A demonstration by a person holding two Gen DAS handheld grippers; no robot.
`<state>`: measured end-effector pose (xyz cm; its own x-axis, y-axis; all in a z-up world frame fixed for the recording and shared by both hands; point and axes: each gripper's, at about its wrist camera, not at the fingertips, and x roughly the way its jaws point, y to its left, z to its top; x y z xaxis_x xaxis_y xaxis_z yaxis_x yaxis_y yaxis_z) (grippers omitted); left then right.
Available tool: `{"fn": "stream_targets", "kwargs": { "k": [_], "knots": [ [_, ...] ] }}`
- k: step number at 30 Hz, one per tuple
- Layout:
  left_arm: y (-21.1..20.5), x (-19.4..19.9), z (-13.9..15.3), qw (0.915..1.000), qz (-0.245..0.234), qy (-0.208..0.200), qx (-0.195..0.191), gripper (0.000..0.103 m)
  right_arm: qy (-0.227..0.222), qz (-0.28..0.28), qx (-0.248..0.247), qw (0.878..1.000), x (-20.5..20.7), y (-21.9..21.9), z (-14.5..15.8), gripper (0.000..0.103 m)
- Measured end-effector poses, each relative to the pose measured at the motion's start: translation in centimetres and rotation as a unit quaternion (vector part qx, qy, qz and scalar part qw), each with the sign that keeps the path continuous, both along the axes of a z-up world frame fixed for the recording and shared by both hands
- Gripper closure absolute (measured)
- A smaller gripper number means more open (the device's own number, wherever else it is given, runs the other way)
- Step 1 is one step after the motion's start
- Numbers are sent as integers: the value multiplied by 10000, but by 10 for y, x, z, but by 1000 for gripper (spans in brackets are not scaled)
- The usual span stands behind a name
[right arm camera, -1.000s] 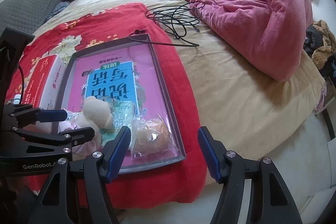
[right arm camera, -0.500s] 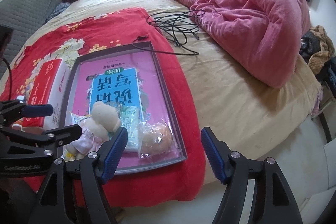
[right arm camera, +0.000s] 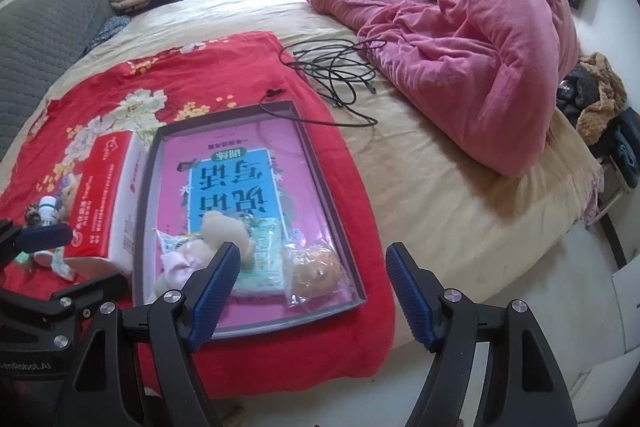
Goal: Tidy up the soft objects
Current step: 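Move both open tools back toward the pile of items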
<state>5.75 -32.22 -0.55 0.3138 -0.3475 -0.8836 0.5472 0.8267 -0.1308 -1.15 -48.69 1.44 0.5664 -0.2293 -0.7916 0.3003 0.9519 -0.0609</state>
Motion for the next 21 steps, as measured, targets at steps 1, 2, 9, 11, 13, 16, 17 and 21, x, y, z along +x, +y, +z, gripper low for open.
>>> {"fn": "stream_targets", "kwargs": {
  "k": [1,2,9,11,13,16,17,21],
  "knots": [
    [4,-1,2,10000,28,-26,-4,15,-18,10,-18,10000,0,3,2,27],
    [8,-1,3,10000,48,-38,-12,15,-26,9,-35,10000,0,5,4,27],
    [39,-1,20,9995,233,-177,-103,15,-139,176,-115,9997,0,29,17,26],
    [46,-1,24,9993,284,-224,-110,15,-162,247,-133,9995,3,37,21,26],
    [55,0,28,9990,339,-287,-99,15,-208,315,-149,9992,4,45,25,26],
    [69,2,35,9983,439,-374,-127,15,-323,493,-134,9982,7,58,33,26],
    [74,3,38,9980,482,-385,-166,15,-342,520,-151,9979,8,61,35,26],
    [92,4,46,9969,627,-439,-200,15,-402,675,-220,9967,11,78,43,26]
  ]
}}
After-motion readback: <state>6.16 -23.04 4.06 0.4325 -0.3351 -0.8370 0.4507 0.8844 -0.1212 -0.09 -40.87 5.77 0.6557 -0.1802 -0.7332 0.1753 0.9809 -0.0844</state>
